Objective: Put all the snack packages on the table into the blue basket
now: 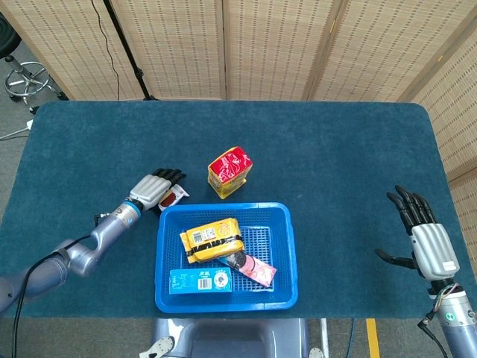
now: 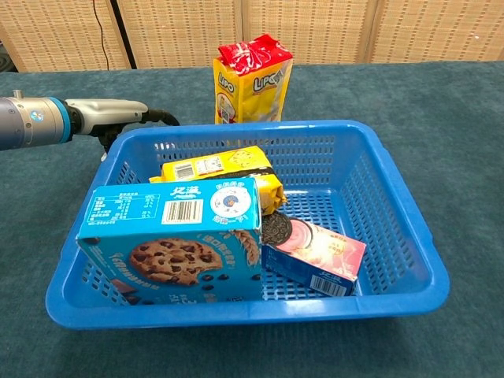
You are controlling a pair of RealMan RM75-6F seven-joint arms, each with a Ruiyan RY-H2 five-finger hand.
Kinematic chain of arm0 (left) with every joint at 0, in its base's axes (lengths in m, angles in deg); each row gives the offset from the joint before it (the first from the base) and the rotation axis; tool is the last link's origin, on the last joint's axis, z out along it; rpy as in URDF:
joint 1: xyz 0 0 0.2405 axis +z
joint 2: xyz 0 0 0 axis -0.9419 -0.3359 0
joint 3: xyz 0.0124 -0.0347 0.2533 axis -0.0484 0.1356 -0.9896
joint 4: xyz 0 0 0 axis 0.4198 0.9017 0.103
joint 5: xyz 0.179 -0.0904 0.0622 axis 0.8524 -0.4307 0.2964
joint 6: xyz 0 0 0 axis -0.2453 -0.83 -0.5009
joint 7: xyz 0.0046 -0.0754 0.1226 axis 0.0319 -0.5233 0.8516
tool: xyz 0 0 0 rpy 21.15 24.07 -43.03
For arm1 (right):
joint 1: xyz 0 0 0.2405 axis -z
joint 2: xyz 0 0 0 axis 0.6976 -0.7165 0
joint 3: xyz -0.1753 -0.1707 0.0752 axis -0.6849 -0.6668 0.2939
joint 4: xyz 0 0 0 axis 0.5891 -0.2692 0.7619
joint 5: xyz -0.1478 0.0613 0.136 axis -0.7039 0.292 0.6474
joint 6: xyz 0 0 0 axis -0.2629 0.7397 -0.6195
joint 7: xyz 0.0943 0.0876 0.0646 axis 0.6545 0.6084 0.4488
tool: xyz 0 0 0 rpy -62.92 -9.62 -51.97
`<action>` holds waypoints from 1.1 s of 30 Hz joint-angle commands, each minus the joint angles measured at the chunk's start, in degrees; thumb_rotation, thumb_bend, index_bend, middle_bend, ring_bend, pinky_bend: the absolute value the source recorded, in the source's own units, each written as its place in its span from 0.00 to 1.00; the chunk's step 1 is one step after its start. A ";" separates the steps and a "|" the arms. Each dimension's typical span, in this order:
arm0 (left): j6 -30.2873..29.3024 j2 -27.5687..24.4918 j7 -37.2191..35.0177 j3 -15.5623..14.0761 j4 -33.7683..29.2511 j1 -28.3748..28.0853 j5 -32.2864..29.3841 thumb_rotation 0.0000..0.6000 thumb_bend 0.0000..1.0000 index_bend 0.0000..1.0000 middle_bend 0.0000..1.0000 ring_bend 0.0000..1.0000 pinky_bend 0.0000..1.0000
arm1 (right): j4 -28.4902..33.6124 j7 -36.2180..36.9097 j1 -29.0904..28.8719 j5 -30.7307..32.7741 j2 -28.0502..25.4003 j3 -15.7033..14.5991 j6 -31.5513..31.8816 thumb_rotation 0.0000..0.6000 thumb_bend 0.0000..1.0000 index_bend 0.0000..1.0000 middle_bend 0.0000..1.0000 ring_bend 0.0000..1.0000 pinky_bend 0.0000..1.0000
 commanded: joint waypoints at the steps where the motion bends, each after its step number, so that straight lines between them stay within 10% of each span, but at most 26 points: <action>1: -0.81 0.36 0.37 0.27 0.34 0.23 -0.19 1.00 0.32 0.44 0.39 0.33 0.32 | 0.01 0.01 0.04 -0.02 -0.02 0.04 0.06 1.00 0.00 0.00 0.00 0.00 0.03; 12: -4.74 -2.72 -0.58 1.85 -3.02 1.50 -0.30 1.00 0.41 0.56 0.51 0.45 0.42 | 0.36 0.46 0.22 -0.14 -0.32 0.05 0.11 1.00 0.00 0.00 0.00 0.00 0.03; 23: -18.27 -18.70 -5.07 3.58 -25.70 4.57 8.50 1.00 0.39 0.53 0.50 0.42 0.42 | 0.91 1.39 0.37 -0.39 -0.78 -0.03 0.10 1.00 0.00 0.00 0.00 0.00 0.03; 33: -18.44 -18.84 1.72 1.88 -38.55 2.74 13.19 1.00 0.37 0.51 0.48 0.40 0.42 | 1.23 2.57 0.55 -0.79 -1.31 -0.20 0.23 1.00 0.00 0.00 0.00 0.00 0.03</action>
